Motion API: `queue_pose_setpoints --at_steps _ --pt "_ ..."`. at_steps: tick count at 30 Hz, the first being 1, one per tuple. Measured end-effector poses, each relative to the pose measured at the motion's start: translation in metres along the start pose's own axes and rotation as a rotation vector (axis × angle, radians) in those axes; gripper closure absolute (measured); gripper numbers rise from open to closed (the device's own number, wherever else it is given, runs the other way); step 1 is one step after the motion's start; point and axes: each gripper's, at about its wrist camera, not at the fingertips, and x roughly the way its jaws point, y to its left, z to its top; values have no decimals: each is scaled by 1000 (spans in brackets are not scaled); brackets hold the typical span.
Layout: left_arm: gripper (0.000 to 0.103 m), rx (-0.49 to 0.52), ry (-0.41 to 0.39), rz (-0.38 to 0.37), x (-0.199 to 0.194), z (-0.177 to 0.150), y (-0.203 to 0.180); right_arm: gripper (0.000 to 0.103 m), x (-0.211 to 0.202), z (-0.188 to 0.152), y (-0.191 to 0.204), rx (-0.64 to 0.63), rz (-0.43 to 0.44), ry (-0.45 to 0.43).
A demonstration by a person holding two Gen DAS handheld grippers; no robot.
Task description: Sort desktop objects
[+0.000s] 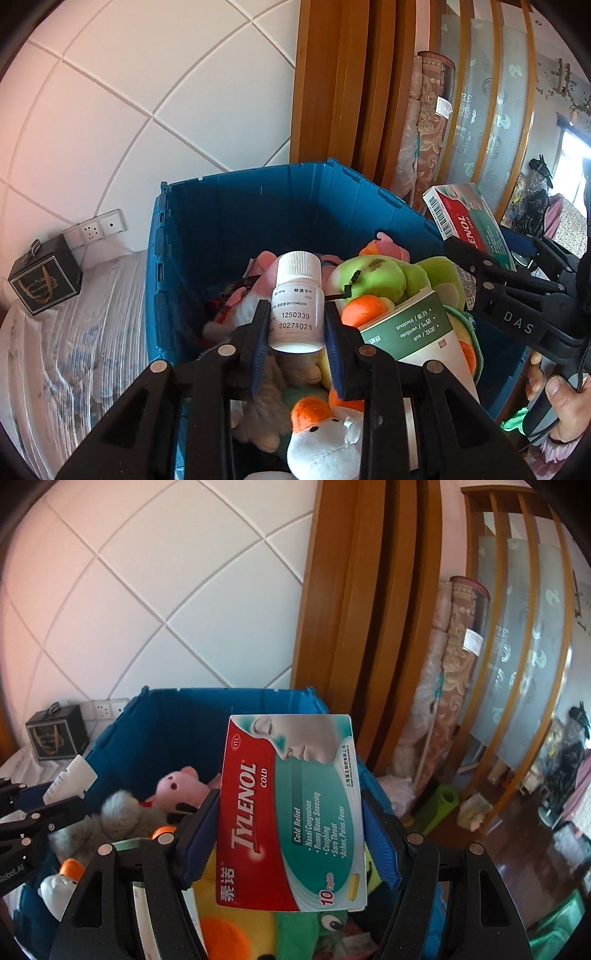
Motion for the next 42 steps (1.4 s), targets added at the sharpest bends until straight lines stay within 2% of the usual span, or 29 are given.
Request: queue_pose_setpoints --at_steps 6,13,17,21,22,23,25,27,34,42 --pt "75 10 50 19 14 -4 -14 31 19 -13 -12 -19 13 57" --pt "75 6 56 71 16 -8 -17 31 37 -24 -19 -33 33 146" --pt "59 -1 39 98 12 -10 -16 31 42 -28 -26 -15 50 174" --pt "43 -4 29 81 5 -12 -16 31 43 -32 -28 -3 68 188" --pt "42 -2 26 67 3 -14 -17 30 44 -33 -30 1 73 193" --pt "40 1 25 59 1 -14 -18 28 44 -34 -32 9 81 199" --pt "34 11 16 52 -4 -16 -20 14 45 -34 -36 26 87 208" --pt "22 24 1 57 -11 -18 -23 0 43 -34 -39 39 85 205" --pt "21 28 -65 98 -34 -25 -24 0 20 -34 -47 65 90 164" --pt "21 15 -73 39 -51 -43 -14 0 -34 -47 -43 88 64 73"
